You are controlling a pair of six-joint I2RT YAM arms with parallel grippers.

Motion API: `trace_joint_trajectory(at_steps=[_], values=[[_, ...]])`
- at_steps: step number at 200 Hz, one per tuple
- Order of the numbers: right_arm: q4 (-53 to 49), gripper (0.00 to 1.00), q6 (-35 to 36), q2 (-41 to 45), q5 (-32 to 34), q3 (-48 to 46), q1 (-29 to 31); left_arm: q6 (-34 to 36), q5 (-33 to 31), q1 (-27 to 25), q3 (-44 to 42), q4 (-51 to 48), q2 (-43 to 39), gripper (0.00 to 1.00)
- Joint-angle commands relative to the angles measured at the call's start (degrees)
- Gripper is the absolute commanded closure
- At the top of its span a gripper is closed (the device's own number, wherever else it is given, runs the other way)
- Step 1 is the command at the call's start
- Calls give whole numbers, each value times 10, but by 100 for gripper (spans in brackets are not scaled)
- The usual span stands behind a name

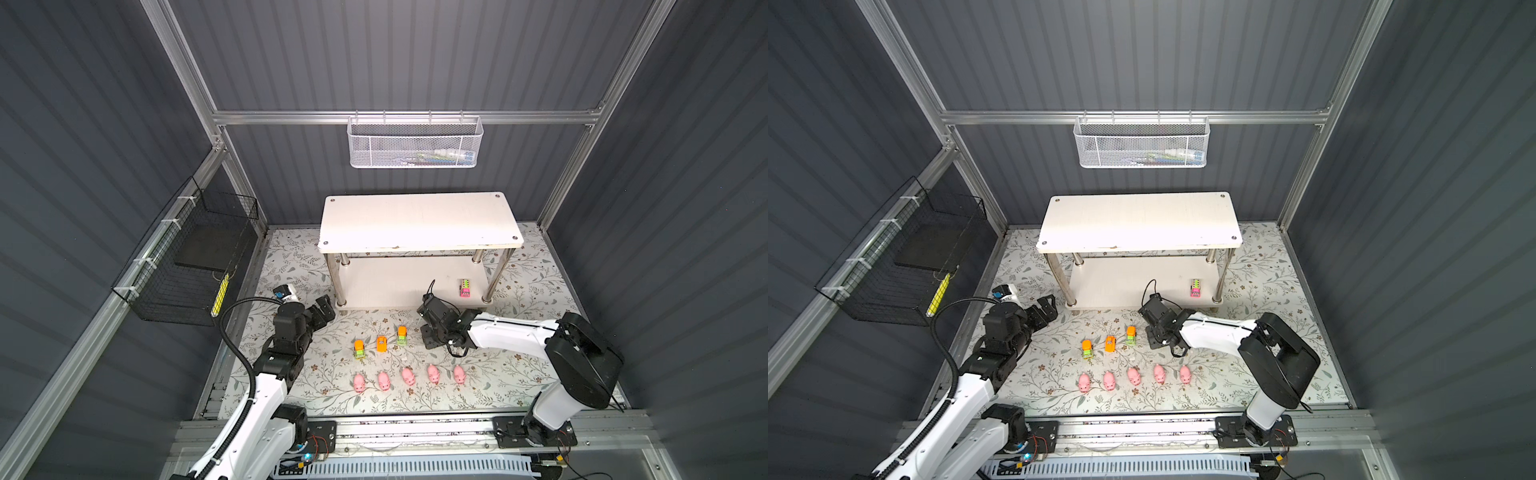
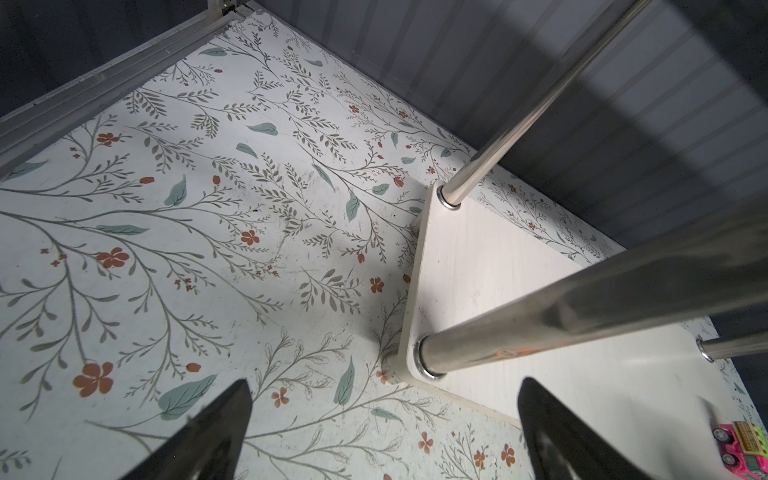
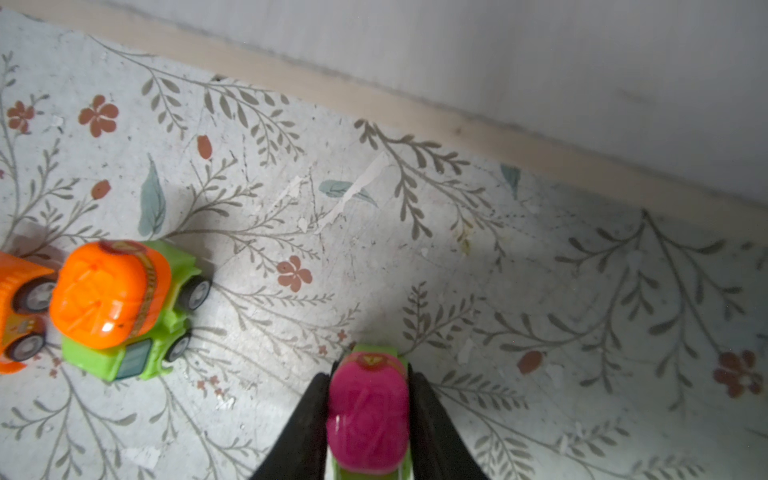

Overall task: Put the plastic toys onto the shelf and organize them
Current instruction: 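Lower the right gripper and grasp the pink-topped green truck, then carry the pink-topped truck onto the lower shelf and release it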

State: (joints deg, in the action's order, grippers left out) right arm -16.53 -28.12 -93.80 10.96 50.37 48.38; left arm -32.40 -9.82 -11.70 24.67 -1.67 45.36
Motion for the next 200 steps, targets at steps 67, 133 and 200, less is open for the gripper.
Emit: trace_joint_trajectory(at_steps=[67,133,200], values=[[-77,71,1,48,38,51,0,9,-3,-4,1,17,19,0],[-110,71,20,93,78,124,-37,13,-4,-4,-1,18,22,0],[-14,70,31,36,82,139,-103,15,-7,-4,-4,12,13,0]])
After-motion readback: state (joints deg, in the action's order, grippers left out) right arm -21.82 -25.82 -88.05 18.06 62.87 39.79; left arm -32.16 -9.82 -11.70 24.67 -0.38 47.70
